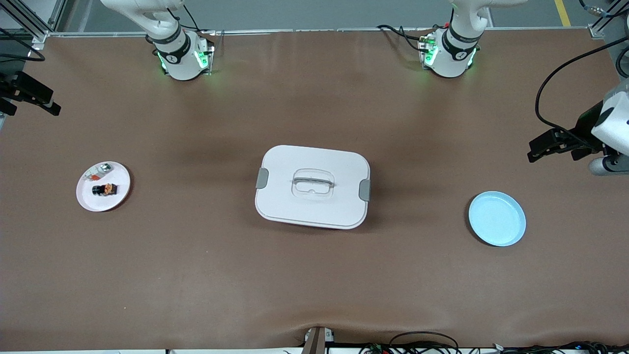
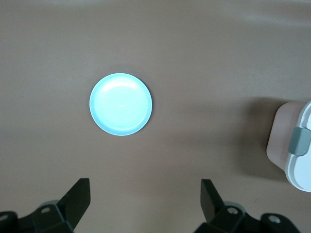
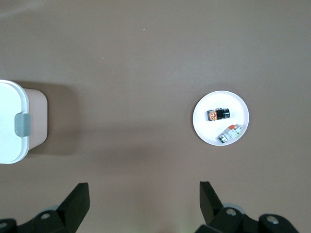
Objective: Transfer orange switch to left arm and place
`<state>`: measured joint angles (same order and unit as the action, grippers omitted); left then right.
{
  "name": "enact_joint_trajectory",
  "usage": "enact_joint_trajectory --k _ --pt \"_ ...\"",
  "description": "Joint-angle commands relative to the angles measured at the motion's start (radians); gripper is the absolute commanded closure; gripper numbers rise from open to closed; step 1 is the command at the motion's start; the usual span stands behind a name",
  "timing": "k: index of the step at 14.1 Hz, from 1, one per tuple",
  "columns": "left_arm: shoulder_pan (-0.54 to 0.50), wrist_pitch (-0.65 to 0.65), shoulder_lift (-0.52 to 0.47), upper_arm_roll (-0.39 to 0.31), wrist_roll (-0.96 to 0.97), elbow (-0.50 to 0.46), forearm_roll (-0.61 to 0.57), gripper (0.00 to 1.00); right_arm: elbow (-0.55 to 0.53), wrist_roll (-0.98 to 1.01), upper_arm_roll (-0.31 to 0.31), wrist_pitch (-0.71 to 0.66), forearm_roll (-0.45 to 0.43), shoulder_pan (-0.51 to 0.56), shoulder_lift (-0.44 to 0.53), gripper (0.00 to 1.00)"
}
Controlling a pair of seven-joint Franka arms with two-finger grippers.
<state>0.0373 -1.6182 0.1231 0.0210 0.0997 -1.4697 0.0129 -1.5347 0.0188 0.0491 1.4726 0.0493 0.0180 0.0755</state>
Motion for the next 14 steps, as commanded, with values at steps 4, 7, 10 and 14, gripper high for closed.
enact_joint_trajectory --k 4,7,10,14 --pt "-0.005 -0.002 -0.019 0.007 -0.011 -0.012 -0.007 0.00 -0.024 0.010 -0.009 0.009 -0.006 0.008 0.026 0.00" --pt "0.001 -0.002 -0.025 0.010 0.000 -0.011 -0.004 0.00 -0.022 0.010 -0.011 0.009 -0.006 0.010 0.026 0.00" --pt "0.001 0.001 -0.028 0.049 0.006 -0.001 -0.001 0.00 -0.022 0.010 -0.009 0.009 -0.006 0.010 0.026 0.00" --pt "0.000 0.018 -0.029 0.103 0.006 0.002 0.008 0.00 -0.022 0.010 -0.008 0.011 -0.006 0.011 0.026 0.00"
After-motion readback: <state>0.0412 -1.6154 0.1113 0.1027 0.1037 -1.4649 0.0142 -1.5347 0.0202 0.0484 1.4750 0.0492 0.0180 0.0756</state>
